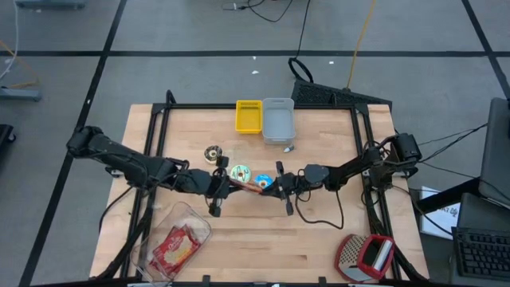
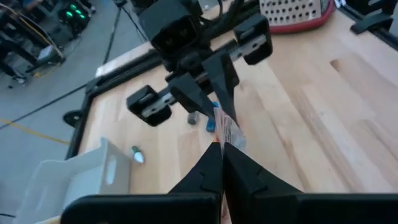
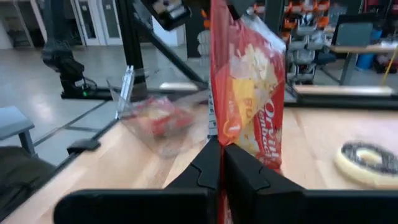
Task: Pick & Place Food Item
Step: Stack the red popcorn bag on top of the red popcorn bag in the transparent bin
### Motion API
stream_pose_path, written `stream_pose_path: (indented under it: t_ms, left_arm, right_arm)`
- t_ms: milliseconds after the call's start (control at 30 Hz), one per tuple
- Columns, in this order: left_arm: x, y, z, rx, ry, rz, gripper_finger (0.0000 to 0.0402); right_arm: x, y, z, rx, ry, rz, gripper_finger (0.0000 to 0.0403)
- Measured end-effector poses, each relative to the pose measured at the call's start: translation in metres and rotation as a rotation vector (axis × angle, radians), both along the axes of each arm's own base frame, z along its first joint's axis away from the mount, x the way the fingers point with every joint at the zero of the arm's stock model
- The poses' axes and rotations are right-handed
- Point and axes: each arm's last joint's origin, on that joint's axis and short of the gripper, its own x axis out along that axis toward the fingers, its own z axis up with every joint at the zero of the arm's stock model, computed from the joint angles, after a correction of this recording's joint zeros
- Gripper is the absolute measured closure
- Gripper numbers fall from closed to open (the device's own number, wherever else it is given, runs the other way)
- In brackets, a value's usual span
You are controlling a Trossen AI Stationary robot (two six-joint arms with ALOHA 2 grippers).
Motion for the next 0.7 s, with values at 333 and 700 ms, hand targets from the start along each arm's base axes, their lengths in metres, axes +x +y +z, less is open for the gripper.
stream_pose_path:
  t_ms: [333,700]
  left_arm:
    - [-0.042,-0.005,0.024,0.0,-0.027,0.058,0.04]
    - [-0.096,-0.019,0.049,-0.07,-0.11,0.029,0.0401]
  right_arm:
    - [-0.001,0.004,0.006,0.076,-0.047,0.087,0.0302]
    - [-0.001,0.0,0.001,0.07,0.007,0.069,0.0255]
